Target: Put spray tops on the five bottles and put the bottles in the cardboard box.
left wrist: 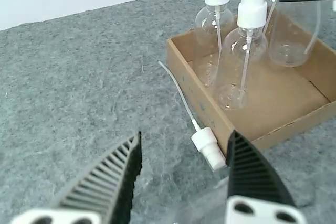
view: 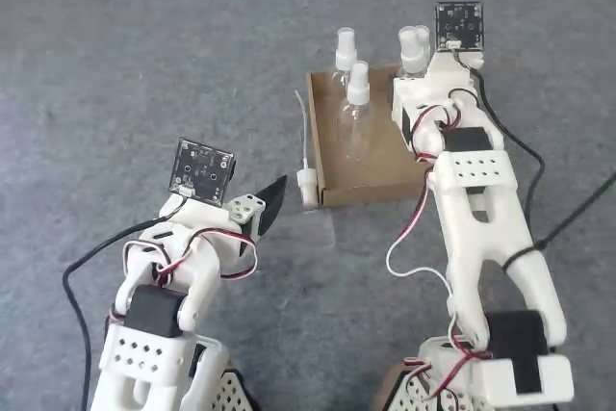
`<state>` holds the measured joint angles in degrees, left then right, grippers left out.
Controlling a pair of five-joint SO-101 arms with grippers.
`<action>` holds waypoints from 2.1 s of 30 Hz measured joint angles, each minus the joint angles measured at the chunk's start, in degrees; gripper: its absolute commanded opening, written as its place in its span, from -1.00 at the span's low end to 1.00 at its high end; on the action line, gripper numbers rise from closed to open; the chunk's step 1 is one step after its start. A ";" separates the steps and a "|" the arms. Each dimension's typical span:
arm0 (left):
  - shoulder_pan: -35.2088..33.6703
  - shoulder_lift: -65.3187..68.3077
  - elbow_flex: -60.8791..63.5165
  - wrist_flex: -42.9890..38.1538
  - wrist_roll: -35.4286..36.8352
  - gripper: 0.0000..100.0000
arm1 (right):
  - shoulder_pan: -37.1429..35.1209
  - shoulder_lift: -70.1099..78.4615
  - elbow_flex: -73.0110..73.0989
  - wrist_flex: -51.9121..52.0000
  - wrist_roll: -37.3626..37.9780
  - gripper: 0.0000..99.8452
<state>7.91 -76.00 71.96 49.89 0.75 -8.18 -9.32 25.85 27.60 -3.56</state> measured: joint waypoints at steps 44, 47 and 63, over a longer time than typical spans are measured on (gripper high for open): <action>0.00 0.00 0.00 0.00 0.00 -0.52 | 1.67 6.15 9.32 -11.78 -4.75 -0.43; 0.00 0.00 0.00 0.00 0.00 -0.52 | 1.76 6.15 9.32 -11.78 -4.75 -0.43; -7.91 0.09 -1.05 -5.45 -0.35 -0.52 | 1.93 -13.63 11.16 4.57 0.70 -0.44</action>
<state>0.00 -75.91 70.90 44.44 0.40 -6.24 -22.95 37.01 32.18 -2.86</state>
